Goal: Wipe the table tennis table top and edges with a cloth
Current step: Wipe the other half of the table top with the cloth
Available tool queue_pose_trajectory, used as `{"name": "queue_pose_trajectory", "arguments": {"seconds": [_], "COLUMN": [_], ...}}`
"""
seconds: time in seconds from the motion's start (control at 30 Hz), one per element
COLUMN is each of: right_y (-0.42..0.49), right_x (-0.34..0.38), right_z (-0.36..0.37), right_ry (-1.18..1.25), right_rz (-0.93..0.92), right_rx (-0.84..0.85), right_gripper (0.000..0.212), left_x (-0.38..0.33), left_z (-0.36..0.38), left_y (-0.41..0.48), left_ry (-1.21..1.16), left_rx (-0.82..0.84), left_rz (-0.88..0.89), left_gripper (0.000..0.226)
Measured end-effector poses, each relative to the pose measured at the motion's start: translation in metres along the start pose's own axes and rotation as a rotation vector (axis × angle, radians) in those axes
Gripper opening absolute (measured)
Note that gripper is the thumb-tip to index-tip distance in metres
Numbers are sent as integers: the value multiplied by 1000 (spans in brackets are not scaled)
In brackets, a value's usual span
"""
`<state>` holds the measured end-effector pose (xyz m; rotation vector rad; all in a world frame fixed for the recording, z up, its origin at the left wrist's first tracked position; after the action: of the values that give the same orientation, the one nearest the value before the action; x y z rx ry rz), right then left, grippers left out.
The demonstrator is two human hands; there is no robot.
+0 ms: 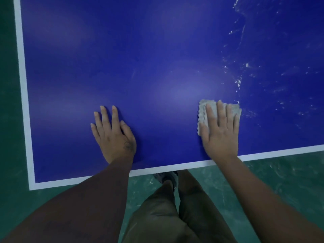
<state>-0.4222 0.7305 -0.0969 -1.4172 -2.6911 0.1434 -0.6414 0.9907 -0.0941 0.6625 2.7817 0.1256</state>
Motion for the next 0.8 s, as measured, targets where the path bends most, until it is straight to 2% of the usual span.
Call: {"name": "queue_pose_trajectory", "arguments": {"seconds": [0.1,0.23,0.3,0.43,0.6,0.7,0.8], "right_y": [2,-45,-74,-87,-53,-46,-54], "right_x": [37,133,146,84,-40,-37,20], "right_z": [0,12,17,18,5,2,5], "right_ry": [21,128,151,111,-24,-36,8], "right_rz": [91,-168,-274,-385,-142,-64,-128], "right_rx": [-22,-8,35,72,75,48,53], "right_gripper": [65,63,63,64,65,66,64], "left_x": [0,0,2,2,-2,-4,-6], "left_z": [0,1,2,1,-1,-2,-1], "left_y": [0,-2,-2,-3,-3,-4,-5], "left_ry": [3,0,6,13,24,51,73], "left_rx": [-3,5,19,36,57,73,91], "left_rz": [5,15,12,6,10,16,26], "left_gripper": [54,55,56,57,59,62,63]}}
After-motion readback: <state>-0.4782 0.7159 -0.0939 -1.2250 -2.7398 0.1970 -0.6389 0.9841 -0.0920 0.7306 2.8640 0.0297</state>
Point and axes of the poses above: each hand's wrist, its own y-axis towards the middle knuckle, its own z-axis out of the palm, x = y × z, the point moved 7 cm from there along y, towards the middle knuckle, and after that the axes turned 4 degrees about -x, right-handed, at the moved point
